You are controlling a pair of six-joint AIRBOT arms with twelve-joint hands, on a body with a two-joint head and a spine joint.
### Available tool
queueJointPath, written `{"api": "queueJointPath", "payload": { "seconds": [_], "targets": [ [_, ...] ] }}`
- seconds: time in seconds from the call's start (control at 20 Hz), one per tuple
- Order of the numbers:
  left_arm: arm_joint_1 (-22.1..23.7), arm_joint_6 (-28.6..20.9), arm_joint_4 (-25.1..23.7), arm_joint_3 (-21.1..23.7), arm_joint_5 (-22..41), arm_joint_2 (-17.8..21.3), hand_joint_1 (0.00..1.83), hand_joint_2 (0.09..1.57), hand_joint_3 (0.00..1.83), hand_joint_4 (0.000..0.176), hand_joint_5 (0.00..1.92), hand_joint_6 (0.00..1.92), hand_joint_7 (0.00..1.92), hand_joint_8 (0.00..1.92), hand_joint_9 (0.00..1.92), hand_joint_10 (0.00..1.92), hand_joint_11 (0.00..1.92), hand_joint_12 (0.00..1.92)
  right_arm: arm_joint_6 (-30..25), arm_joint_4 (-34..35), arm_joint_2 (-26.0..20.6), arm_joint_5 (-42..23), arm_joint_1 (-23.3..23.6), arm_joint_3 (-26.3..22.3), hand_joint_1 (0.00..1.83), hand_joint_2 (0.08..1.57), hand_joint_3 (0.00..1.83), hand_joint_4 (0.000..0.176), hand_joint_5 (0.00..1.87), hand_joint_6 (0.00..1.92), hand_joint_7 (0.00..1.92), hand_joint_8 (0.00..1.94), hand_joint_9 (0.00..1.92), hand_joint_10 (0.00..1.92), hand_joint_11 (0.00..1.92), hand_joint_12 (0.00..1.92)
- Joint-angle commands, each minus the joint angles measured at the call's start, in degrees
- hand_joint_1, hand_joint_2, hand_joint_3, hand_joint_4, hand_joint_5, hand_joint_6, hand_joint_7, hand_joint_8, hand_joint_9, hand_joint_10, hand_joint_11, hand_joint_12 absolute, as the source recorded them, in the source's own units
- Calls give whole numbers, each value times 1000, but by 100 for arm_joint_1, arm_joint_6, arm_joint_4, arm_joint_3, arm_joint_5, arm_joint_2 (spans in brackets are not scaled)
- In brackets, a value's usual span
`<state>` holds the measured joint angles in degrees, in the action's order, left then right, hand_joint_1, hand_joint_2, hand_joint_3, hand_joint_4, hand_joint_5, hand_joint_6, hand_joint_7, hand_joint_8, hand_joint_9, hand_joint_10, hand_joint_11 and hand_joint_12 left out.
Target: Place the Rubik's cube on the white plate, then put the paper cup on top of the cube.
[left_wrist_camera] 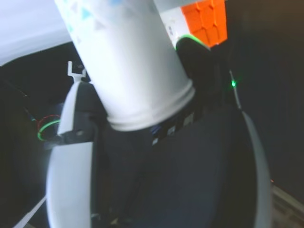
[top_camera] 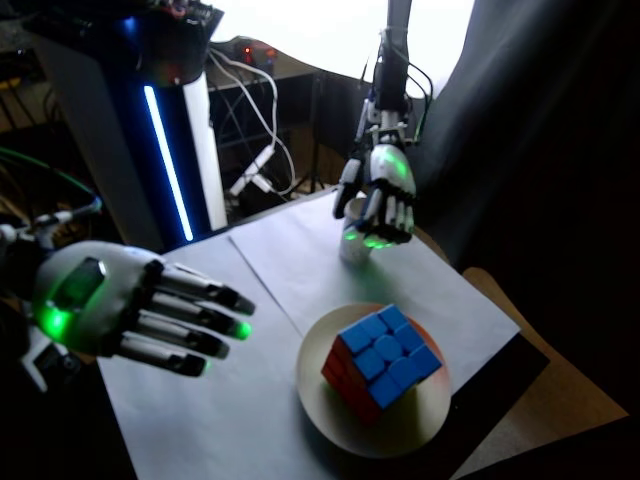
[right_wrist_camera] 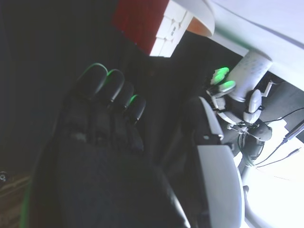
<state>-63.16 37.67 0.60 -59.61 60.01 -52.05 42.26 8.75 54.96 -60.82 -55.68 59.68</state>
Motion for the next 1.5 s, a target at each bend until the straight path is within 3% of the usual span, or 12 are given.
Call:
{"api": "queueJointPath", "payload": {
  "seconds": [0.0, 0.05, 0.1, 0.25, 0.3, 0.5, 0.55, 0.7, 0.9, 1.05, 1.2, 1.45],
  "targets": [
    [47, -39, 46, 0, 805, 27, 1099, 1286, 4, 141, 201, 1150, 20, 1210, 72, 1605, 63, 1892, -10, 3, 15, -710, 43, -5, 833, 1243, 0, 0, 24, 1097, 131, 948, 94, 1311, 0, 1680],
    [69, -38, 45, 16, 918, 55, 1061, 1283, 0, 84, 234, 1029, 101, 960, 94, 1260, 13, 1677, -10, 4, 18, -710, 43, -5, 838, 1244, 0, 0, 31, 1080, 142, 957, 103, 1324, 0, 1681],
    [98, -37, 42, 32, 1040, 90, 1042, 1295, 1, 105, 193, 1062, 156, 708, 91, 1118, 0, 1629, -10, 4, 18, -710, 43, -5, 843, 1251, 2, 0, 37, 1072, 144, 957, 113, 1310, 0, 1658],
    [218, -24, 38, 47, 1362, 180, 1115, 1261, 0, 62, 174, 1232, 2, 1327, 33, 1762, 166, 1921, -10, 10, 19, -710, 43, -5, 785, 1257, 3, 0, 24, 1082, 128, 987, 87, 1369, 0, 1726],
    [357, 41, 36, 47, 1474, 212, 1074, 1272, 1, 97, 133, 1300, 0, 1294, 2, 1798, 118, 1921, -10, 16, 19, -710, 43, -4, 809, 1251, 0, 0, 25, 1084, 125, 995, 73, 1394, 0, 1742],
    [925, 188, -52, -112, 1338, 187, 1228, 1235, 0, 81, 154, 1236, 0, 1305, 1, 1757, 119, 1921, -10, 23, 28, -710, 36, -2, 789, 1249, 0, 0, 30, 1051, 132, 945, 67, 1361, 0, 1714],
    [1073, 189, -86, -174, 1241, 156, 1227, 1229, 0, 117, 178, 1250, 0, 1459, 86, 1789, 174, 1921, -10, 26, 29, -710, 34, -2, 804, 1251, 0, 0, 38, 1033, 118, 954, 62, 1352, 0, 1692],
    [1525, 188, -168, -441, 851, 12, 1207, 1242, 3, 85, 196, 1255, 24, 1496, 120, 1891, 252, 1921, -10, 41, 37, -711, 19, 7, 799, 1244, 0, 0, 46, 1040, 154, 978, 128, 1323, 0, 1731],
    [2173, 119, -335, -846, 201, -326, 1166, 1196, 0, 175, 175, 1398, 91, 1340, 89, 1722, 199, 1921, -10, 67, 37, -711, -18, 7, 793, 1264, 2, 0, 20, 1012, 129, 884, 85, 1284, 0, 1687],
    [2641, -76, -461, -1232, -228, -678, 1259, 1140, 0, 150, 214, 1394, 148, 1331, 178, 1672, 253, 1921, -10, 76, 43, -712, -37, 9, 746, 1269, 4, 0, 55, 982, 121, 962, 77, 1351, 0, 1699],
    [3102, -77, -628, -1509, -703, -963, 1212, 1153, 0, 176, 223, 1432, 129, 1363, 156, 1758, 288, 1921, -10, 84, 49, -712, -52, 12, 766, 1268, 0, 2, 70, 914, 158, 889, 115, 1242, 0, 1627],
    [3639, -265, -893, -2017, -1347, -1474, 1223, 1163, 3, 94, 255, 1418, 177, 1350, 220, 1692, 276, 1921, -10, 86, 71, -712, -71, 15, 744, 1242, 0, 3, 63, 939, 160, 858, 143, 1223, 0, 1631]
  ]
}}
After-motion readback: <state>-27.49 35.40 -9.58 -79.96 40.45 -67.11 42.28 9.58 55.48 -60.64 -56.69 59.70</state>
